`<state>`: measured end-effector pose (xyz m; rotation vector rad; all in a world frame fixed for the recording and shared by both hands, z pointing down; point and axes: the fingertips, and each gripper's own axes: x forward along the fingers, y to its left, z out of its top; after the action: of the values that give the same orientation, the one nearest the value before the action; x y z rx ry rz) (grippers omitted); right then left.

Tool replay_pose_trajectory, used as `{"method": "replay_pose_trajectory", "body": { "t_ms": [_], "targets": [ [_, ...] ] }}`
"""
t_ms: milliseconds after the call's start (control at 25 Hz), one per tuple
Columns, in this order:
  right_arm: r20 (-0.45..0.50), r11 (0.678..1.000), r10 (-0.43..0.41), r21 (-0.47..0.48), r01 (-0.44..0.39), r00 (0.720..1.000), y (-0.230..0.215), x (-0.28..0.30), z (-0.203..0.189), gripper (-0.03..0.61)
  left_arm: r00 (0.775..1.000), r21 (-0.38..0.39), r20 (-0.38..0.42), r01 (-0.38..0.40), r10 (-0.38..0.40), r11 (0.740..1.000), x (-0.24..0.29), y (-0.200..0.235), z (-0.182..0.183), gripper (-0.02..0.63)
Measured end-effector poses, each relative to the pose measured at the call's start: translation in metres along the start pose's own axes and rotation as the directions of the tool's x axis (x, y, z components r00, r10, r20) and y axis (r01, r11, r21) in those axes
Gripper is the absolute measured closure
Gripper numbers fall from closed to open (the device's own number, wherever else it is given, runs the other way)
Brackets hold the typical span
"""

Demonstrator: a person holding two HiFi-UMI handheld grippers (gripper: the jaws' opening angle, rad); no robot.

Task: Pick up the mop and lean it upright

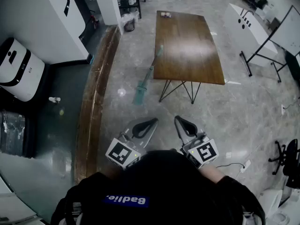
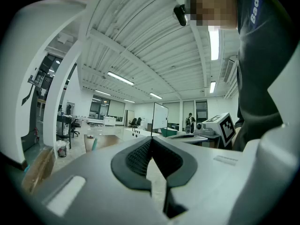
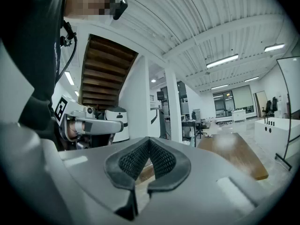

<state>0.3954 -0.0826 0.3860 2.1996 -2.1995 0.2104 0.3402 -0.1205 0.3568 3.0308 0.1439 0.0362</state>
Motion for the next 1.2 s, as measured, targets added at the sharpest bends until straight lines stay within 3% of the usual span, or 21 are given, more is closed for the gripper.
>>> {"method": "replay_pose_trajectory", "body": {
  "t_ms": [680, 840, 1200],
  "targets": [
    [0.02, 0.999, -0.037, 0.023, 0.036, 0.999, 0.026, 0.026, -0.003, 0.572, 1.0, -0.023, 0.026, 0.003, -0.002, 1.0, -0.037, 0.026, 0.001, 0.595],
    [0.025, 0.999, -0.036, 0.011, 0.036, 0.999, 0.039, 0.036, -0.004, 0.565, 1.0, 0.004, 0.026, 0.001, -0.001, 1.0, -0.055, 0.037, -0.001, 0.595],
    [0.011, 1.0, -0.026, -0.002, 0.026, 1.0, 0.08, 0.063, -0.005, 0.563, 0.999, -0.011, 0.037, -0.021, 0.021, 1.0, -0.102, 0.062, 0.0, 0.595]
  ]
}}
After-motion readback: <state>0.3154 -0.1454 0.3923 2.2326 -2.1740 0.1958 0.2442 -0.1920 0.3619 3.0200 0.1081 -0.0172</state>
